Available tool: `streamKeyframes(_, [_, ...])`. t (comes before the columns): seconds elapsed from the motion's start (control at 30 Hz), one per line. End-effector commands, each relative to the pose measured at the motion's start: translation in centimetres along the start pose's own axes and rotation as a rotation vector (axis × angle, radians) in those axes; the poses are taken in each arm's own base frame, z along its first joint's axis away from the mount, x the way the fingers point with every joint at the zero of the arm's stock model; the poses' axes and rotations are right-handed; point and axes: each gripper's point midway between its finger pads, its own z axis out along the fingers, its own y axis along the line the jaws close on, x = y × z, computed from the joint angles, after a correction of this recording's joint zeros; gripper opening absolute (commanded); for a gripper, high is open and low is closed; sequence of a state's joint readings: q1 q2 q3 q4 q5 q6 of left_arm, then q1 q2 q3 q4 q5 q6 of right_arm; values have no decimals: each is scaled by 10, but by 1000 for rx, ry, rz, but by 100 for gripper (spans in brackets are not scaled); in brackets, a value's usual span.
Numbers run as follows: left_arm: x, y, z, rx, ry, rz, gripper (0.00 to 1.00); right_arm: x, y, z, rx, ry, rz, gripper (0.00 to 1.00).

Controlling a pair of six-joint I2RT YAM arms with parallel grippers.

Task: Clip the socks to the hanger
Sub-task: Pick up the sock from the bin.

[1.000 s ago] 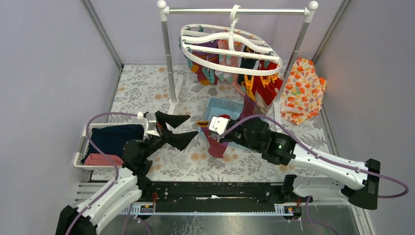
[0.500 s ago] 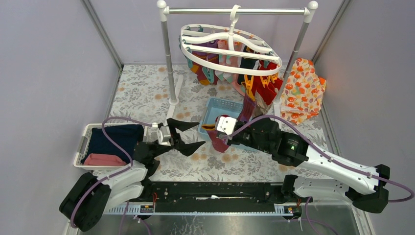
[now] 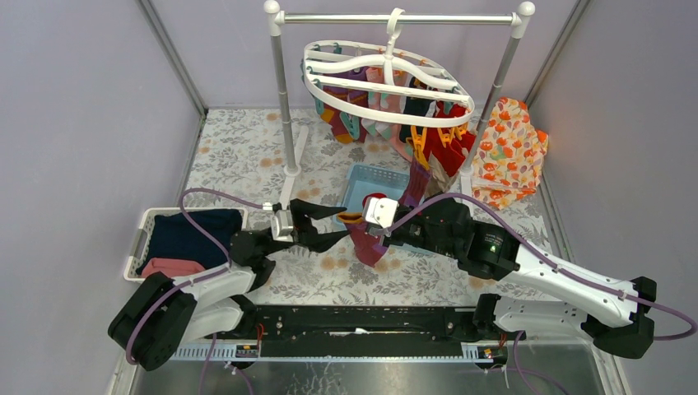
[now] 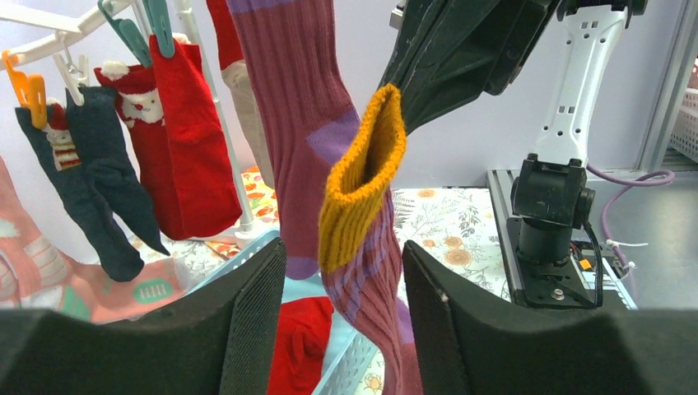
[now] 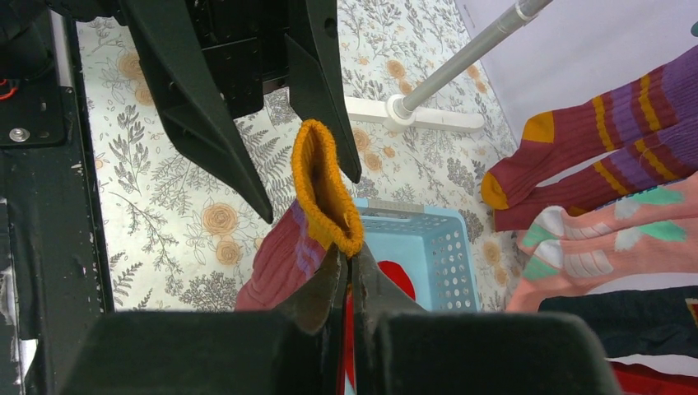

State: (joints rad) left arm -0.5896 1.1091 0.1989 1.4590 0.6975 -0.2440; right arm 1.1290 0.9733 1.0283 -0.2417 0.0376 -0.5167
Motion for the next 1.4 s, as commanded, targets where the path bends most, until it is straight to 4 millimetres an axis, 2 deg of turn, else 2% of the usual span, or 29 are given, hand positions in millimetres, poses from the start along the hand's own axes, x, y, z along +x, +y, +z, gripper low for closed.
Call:
streamKeyframes(0.0, [-27,-5,8,43,-84,63,57,-19,-10,-4,28,-64,19,0])
streamKeyframes(0.13, [-32,-9,8,51,-96,58,56,-19,-10,-5,34,-66,23,0])
streamKeyframes(0.33, [-37,-14,12,85,-104,16,26,-19,-11,-5,40,-74,27,0])
streamKeyframes(0.43, [-40,-16,14,102,-110,-8,2,-19,-11,-6,43,-74,31,0])
streamKeyframes(0.47, [-41,-16,15,103,-110,-23,0,-18,-11,-6,46,-74,35,0])
streamKeyframes(0.5, [-42,-15,15,96,-113,-43,0,-18,-11,-7,49,-75,38,2])
streamKeyframes(0.53, [-43,-14,15,85,-116,-68,0,-18,-13,-7,56,-76,42,8])
streamKeyframes(0.57, [-43,-12,16,69,-119,-94,0,-18,-13,-8,62,-78,48,18])
streamKeyframes(0.63, [-43,-10,16,45,-116,-151,0,-18,-14,-11,73,-89,54,43])
streamKeyframes(0.67, [-43,-9,15,37,-115,-176,0,-19,-15,-12,78,-95,57,53])
streamKeyframes(0.7, [-45,-9,15,31,-117,-200,0,-18,-15,-13,83,-100,59,60])
streamKeyframes(0.77, [-48,-11,13,25,-127,-230,0,-17,-15,-15,88,-100,62,67])
streamKeyframes(0.9, [-60,-14,10,9,-151,-260,0,-12,-9,-13,69,-95,72,73])
streamKeyframes(1.07, [-74,-14,11,0,-157,-246,0,-11,1,-3,27,-116,90,74])
streamKeyframes(1.37, [-84,-13,18,6,-154,-286,0,-31,4,4,13,-231,115,73])
